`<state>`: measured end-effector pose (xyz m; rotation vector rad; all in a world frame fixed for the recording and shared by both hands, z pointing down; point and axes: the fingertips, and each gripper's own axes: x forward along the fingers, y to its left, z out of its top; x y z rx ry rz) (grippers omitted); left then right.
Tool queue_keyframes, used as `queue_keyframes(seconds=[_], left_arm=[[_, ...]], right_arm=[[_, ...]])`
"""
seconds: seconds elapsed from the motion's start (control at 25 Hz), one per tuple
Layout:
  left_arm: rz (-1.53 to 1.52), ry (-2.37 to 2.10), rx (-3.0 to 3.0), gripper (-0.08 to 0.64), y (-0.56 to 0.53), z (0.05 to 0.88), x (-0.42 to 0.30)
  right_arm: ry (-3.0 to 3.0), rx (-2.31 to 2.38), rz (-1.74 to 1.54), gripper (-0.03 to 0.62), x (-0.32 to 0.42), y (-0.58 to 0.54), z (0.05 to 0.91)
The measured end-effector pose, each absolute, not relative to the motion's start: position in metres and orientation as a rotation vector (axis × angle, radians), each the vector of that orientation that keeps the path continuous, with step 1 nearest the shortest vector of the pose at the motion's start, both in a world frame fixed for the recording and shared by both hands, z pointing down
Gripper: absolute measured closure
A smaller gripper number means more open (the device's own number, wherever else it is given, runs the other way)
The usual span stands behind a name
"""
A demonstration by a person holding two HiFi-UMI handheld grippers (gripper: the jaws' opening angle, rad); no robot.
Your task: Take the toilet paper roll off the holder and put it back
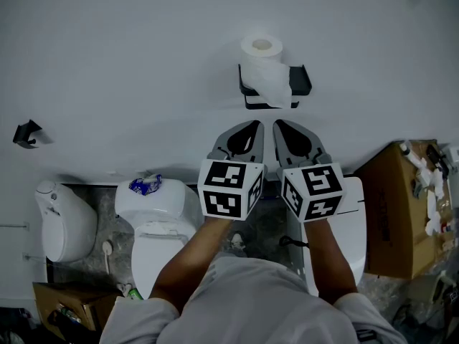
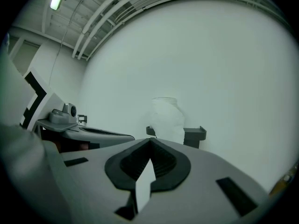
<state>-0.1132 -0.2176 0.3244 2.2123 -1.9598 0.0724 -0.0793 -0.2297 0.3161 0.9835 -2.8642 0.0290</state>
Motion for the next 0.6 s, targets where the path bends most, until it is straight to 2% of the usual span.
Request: queue_keyframes(seconds=[0.6], left_arm=[[0.083, -1.950, 2.224, 0.555, -0.2184, 0.3249, -0.1073]], right_arm=[[-2.875, 0.964, 0.026, 0.591, -0.0767, -0.2278, 0.3157]])
